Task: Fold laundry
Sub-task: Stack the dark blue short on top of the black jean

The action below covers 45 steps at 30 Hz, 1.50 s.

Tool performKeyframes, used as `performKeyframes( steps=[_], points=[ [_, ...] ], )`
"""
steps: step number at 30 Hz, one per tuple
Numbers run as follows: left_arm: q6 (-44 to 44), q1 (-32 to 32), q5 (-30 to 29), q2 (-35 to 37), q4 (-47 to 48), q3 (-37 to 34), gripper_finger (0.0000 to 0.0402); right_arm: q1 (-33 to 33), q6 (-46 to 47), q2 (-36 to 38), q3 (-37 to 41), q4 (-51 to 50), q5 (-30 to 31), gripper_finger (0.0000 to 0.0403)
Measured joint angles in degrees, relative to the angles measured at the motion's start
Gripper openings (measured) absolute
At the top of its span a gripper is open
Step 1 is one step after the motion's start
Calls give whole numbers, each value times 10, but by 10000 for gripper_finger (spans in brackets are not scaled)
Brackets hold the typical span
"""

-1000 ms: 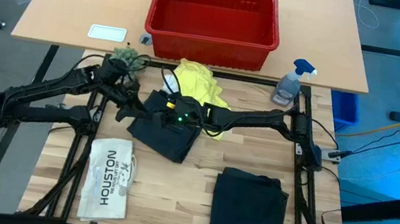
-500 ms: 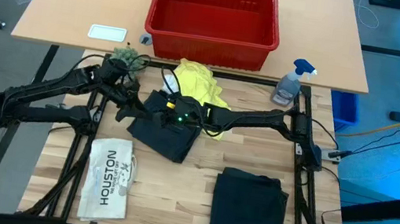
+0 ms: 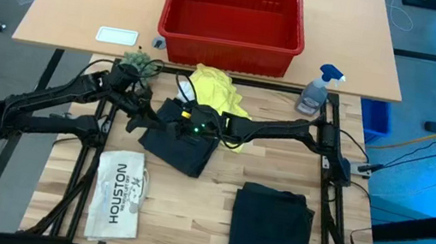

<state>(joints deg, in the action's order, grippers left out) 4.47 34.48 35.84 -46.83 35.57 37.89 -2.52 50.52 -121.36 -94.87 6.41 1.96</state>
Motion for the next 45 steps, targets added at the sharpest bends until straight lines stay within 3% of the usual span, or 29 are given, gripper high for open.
performKeyframes(
  steps=[18, 22, 26, 32, 40, 45],
  points=[
    [-7, 0, 0, 0, 1, 0, 172, 0, 0, 0, 0, 0, 0, 195],
    [-46, 0, 37, 0, 29, 0, 172, 4, -13, 0, 0, -21, -2, 195],
    [-72, 0, 27, 4, 71, -1, 172, 6, -14, 0, 0, -65, 0, 195],
    [-31, 0, -80, 34, 73, -1, 172, 6, -14, 0, 0, -144, -5, 195],
    [40, 8, -134, 22, 120, -25, 173, 6, -27, 9, 0, -248, -4, 195],
    [113, 29, -100, -5, 44, -66, 191, -5, -66, 37, 0, -338, 19, 195]
  ],
)
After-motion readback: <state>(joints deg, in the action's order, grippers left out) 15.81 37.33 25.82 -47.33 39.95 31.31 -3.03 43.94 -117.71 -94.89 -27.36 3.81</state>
